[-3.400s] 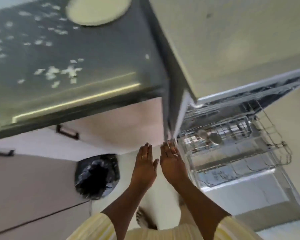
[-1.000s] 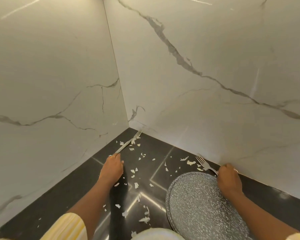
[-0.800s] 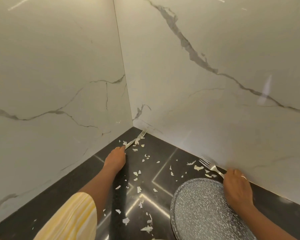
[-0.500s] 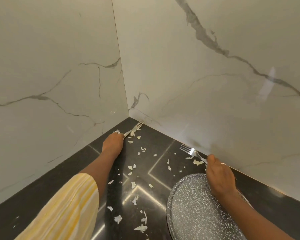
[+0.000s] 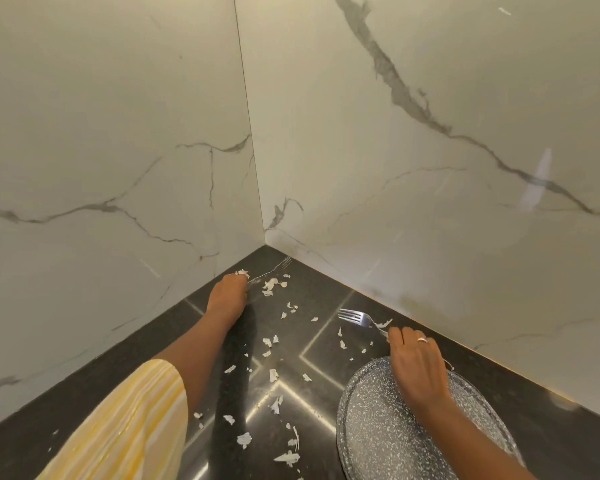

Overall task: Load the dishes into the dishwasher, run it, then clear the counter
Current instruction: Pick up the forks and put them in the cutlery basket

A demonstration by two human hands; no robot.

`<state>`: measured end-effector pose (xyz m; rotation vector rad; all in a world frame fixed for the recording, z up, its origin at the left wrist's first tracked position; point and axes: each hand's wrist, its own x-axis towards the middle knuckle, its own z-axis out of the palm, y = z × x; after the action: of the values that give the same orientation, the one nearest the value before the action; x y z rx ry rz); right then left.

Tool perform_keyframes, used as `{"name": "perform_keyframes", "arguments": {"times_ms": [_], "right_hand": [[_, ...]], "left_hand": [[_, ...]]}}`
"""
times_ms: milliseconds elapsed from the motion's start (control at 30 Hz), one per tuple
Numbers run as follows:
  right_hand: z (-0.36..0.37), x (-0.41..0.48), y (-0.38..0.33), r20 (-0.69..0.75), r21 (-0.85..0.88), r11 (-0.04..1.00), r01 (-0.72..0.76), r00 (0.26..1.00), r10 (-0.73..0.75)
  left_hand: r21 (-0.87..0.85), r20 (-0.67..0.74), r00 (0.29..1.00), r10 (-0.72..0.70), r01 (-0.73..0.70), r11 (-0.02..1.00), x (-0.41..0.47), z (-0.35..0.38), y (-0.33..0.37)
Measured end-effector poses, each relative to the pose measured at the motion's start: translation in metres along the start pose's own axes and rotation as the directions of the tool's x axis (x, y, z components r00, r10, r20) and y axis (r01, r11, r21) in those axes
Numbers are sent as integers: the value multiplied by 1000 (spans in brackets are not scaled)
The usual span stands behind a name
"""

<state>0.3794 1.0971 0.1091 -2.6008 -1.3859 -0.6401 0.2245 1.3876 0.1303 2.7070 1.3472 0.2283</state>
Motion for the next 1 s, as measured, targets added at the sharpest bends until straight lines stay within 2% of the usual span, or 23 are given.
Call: {"name": "perform_keyframes", "arguments": {"times_ms": [167,267,367,500,567,733,867,1000], "right_hand": [[-23,-23,-5,-52,69,997,-18,998,21],[-43,-44,-14,-74,135,990,-45,996,55],[-65,-75,-25,-66,184,982,-49,996,62],[-98,-117,-35,-55,242,966,-95,992,112],[-112,-137,-39,-39,252,962,-107,992,120],[-141,-173,-42,-48,262,963,-54,996,69],[-165,-205,-45,-16,257,966,-12,1000,16],[-191,-244,-55,38,260,965,-26,999,16]], "left_hand": [[-290,-96,979,-181,146,946,-45,-30,18],[-539,-66,947,-315,232,810,-91,-48,37],[-668,-26,940,-339,237,705,-146,-65,54],[-738,35,943,-330,247,628,-223,-80,77],[-741,46,951,-306,238,628,-256,-85,83],[-740,37,961,-273,210,639,-326,-92,89],[-763,148,949,-279,289,579,-386,-91,94],[-767,188,947,-260,307,563,-439,-90,100]]}}
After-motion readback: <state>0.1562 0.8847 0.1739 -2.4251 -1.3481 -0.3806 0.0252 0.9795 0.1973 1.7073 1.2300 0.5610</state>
